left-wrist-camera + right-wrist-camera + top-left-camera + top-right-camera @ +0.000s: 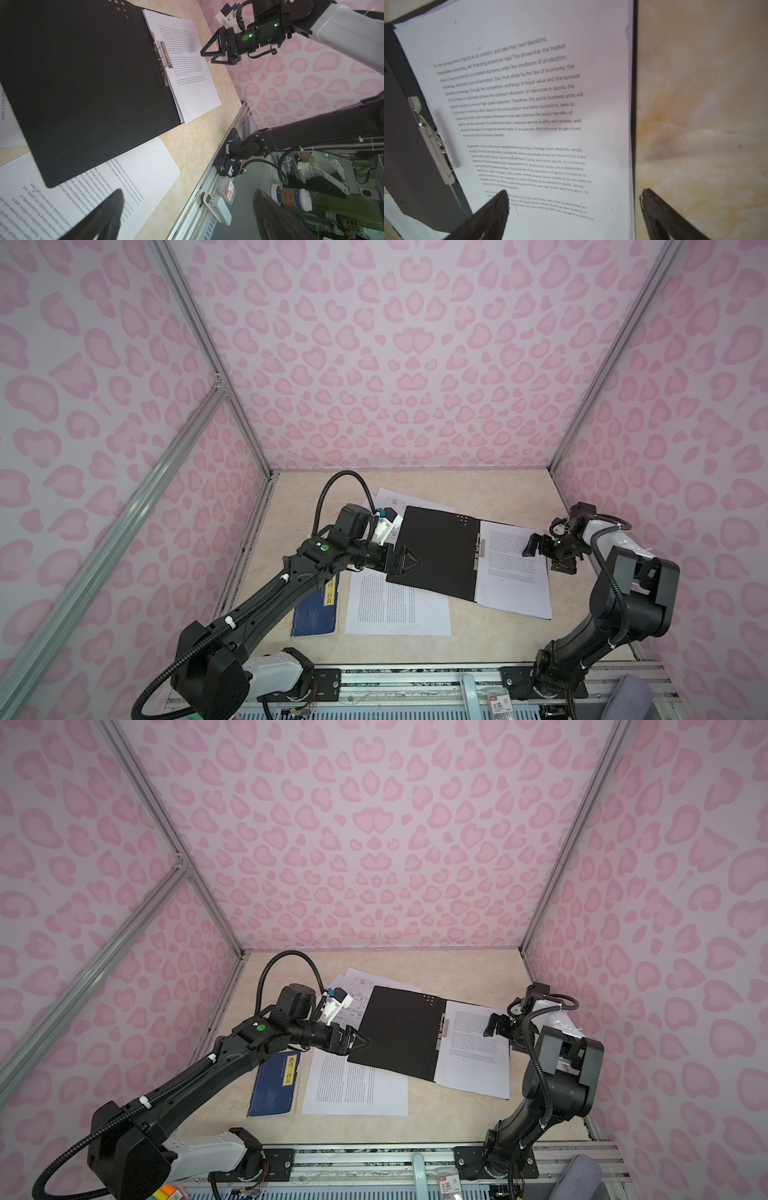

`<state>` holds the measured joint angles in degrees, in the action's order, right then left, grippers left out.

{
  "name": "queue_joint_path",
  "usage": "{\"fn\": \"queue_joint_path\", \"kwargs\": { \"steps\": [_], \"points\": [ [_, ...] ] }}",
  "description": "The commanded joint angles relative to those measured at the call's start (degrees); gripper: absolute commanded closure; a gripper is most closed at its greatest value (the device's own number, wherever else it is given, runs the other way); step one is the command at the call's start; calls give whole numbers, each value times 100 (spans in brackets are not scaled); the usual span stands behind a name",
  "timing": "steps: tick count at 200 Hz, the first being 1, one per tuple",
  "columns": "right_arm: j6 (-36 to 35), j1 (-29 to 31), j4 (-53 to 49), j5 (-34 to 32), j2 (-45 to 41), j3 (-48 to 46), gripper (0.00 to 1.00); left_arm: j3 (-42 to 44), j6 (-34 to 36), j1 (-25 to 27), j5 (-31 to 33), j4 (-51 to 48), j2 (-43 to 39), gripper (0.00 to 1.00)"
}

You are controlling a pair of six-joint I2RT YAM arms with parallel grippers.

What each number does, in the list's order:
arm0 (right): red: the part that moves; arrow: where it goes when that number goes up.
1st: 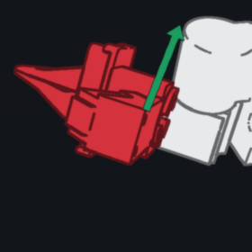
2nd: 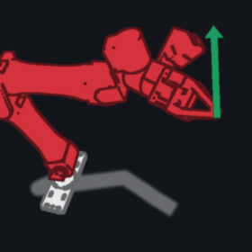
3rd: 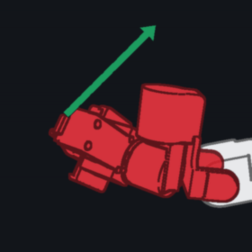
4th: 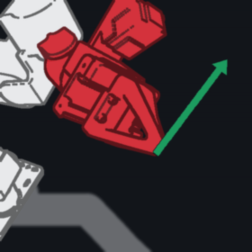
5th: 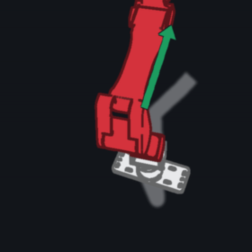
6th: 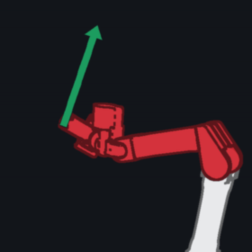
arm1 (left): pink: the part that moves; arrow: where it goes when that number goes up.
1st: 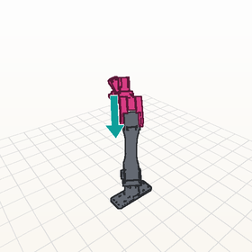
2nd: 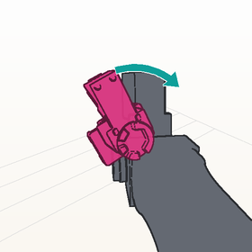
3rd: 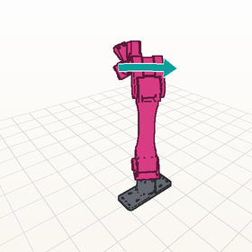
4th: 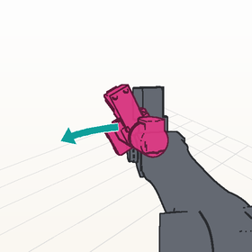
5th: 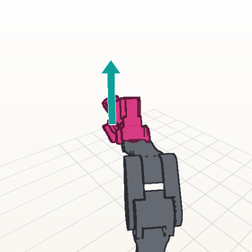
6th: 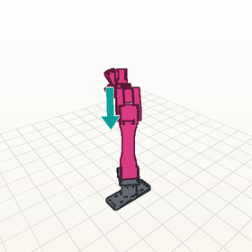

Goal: Put the files into the folder

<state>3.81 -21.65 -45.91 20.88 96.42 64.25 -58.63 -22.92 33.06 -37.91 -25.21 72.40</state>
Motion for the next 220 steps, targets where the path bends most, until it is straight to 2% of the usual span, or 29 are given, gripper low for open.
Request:
{"fn": "queue_joint_path", "kwargs": {
  "steps": [1, 36, 53, 80, 101, 122, 157, 185, 220],
  "points": [
    [347, -32, 217, -34, -217, 35, 1, -4, 138, -27, 196, 30, -85, 2],
    [998, -30, 477, -172, -818, 14, 1, -36, 248, -98, 853, -197, -87, 2],
    [1329, -11, 594, 38, -1110, -66, 1, 16, 180, -320, 1134, -302, -51, 2],
    [1762, 345, 1390, 298, -1720, -451, 1, 346, -417, -1296, 779, -102, 175, 2],
    [2006, 1050, 1903, 329, -1853, -554, 1, 372, -865, -1969, 263, 170, 695, 2],
    [2071, 1889, 2363, 127, -1766, -562, 11, 213, -1307, -2384, 21, 564, 1272, 2],
    [1789, 3269, 2948, -123, -1049, -403, 26, -777, -1505, -2500, 611, 655, 2525, 1],
    [1546, 4010, 3034, 39, 4, 46, 46, -1662, -1378, -2501, 986, 497, 3587, 0],
    [1343, 4538, 2967, 125, 874, 520, 58, -2591, -634, -2489, 1331, 360, 4382, 1]
  ]
}}
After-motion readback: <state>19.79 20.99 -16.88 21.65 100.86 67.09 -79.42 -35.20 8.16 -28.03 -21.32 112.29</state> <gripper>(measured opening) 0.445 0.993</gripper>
